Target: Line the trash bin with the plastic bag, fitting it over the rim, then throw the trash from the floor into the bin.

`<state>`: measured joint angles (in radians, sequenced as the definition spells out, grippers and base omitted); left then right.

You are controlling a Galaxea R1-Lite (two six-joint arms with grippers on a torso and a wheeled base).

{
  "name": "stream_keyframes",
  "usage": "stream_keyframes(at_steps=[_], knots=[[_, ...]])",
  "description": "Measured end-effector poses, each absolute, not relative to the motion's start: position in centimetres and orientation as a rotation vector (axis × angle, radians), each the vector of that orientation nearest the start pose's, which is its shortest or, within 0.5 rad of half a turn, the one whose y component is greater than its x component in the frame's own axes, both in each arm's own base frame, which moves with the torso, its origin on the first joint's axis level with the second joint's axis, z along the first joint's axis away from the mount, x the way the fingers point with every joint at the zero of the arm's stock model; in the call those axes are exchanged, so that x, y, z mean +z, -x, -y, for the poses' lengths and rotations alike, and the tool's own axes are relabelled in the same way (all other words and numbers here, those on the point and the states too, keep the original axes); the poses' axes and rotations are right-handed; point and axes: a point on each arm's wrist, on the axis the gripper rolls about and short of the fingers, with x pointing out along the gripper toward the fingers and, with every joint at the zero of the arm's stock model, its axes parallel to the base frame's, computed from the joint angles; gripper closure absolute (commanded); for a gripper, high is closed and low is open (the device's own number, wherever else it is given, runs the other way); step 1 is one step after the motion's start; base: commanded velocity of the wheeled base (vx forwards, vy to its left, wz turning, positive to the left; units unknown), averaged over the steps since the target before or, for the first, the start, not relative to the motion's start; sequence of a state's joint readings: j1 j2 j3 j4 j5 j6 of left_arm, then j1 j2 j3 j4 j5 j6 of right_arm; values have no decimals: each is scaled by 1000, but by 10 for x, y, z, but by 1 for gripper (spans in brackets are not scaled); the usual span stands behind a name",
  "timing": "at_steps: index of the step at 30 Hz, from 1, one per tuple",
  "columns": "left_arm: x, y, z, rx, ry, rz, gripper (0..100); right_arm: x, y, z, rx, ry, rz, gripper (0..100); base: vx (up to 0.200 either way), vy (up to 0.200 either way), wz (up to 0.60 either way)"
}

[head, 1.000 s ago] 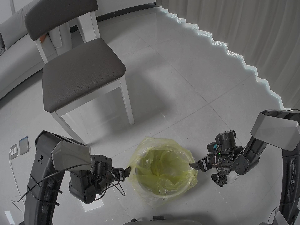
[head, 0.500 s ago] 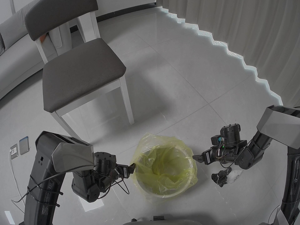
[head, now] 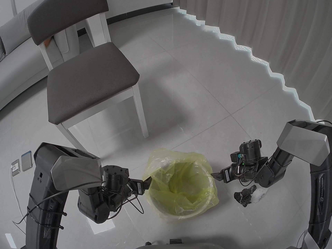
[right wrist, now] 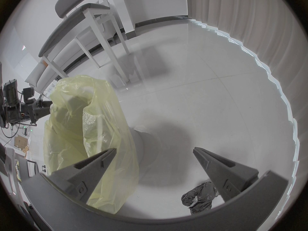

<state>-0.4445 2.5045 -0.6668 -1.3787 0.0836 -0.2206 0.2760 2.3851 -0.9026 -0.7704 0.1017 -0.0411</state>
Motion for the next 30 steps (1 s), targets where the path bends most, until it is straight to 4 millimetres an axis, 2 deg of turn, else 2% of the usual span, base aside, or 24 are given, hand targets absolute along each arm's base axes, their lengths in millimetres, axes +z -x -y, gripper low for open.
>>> stream_keyframes(at_steps=[4, 10, 18, 22, 30], knots=[[-54, -326, 154, -305, 96, -474, 0, -39, -375, -112, 383, 106, -722, 0, 0, 0, 0], [-52, -325, 153, -296, 98, -469, 0, -53, -379, -116, 388, 121, -836, 0, 0, 0, 0], [-47, -324, 152, -288, 101, -462, 0, -54, -390, -126, 399, 148, -861, 0, 0, 0, 0], [-43, -325, 151, -283, 116, -450, 0, -37, -388, -122, 391, 145, -834, 0, 0, 0, 0], [-17, -325, 149, -283, 162, -396, 0, 22, -382, -106, 361, 127, -733, 0, 0, 0, 0]])
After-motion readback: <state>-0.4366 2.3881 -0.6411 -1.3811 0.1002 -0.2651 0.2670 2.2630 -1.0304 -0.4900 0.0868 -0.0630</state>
